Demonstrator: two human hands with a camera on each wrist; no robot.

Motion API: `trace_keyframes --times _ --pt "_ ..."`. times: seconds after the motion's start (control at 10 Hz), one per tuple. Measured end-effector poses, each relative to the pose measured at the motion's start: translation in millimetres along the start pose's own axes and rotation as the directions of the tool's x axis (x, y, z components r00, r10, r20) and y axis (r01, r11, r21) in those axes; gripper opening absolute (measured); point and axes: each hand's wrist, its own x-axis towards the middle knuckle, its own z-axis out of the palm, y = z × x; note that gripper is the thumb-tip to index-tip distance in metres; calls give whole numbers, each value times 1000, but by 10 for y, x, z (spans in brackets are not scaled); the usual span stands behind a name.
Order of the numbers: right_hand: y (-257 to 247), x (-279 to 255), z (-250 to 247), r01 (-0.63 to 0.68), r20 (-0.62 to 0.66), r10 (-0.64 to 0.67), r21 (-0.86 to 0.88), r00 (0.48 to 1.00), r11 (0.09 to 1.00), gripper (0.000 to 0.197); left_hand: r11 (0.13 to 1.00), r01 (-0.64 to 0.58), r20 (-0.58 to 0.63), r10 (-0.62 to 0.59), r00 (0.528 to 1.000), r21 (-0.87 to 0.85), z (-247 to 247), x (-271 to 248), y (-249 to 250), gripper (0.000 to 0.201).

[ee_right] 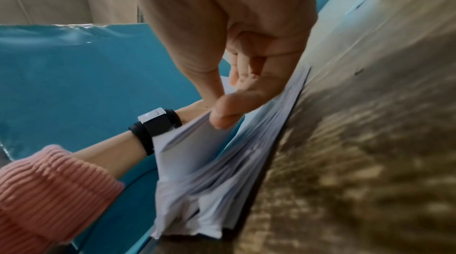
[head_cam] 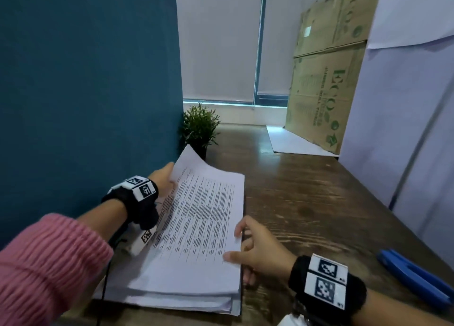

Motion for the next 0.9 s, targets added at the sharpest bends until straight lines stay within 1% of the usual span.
trace_keyframes --times 0.1,0.2,0.3,0.4,0.5,0.6,0.7,0.8,0.9 --pt "38 51 42 -87 37 88 -9 995 996 35 995 28 72 -34 997 95 143 73 -100 40" --pt "32 79 47 -166 121 168 -27 978 986 28 978 49 101 -71 992 205 197 115 -135 43" --pt "30 83 39 -198 175 208 -73 962 978 23 948 78 112 -118 987 309 243 137 -150 52" --pt "29 88 30 -201 179 216 -97 960 975 20 914 117 92 -165 982 389 317 145 -142 55" --pt "33 102 16 -169 185 196 -149 963 974 17 904 141 74 -186 980 403 363 169 -90 49" --pt "33 94 24 -148 199 192 -216 961 965 17 915 136 16 -154 988 379 365 131 -80 45" --pt "-29 7 -27 -90 217 152 -272 964 958 19 900 60 23 -78 997 432 332 104 -128 47" --pt "9 -172 -85 26 211 65 -399 975 916 23 919 -12 192 -70 979 393 260 -105 4 51" --pt "11 -576 -160 81 132 -5 -581 991 810 22 947 -166 207 111 972 274 164 -552 198 46"
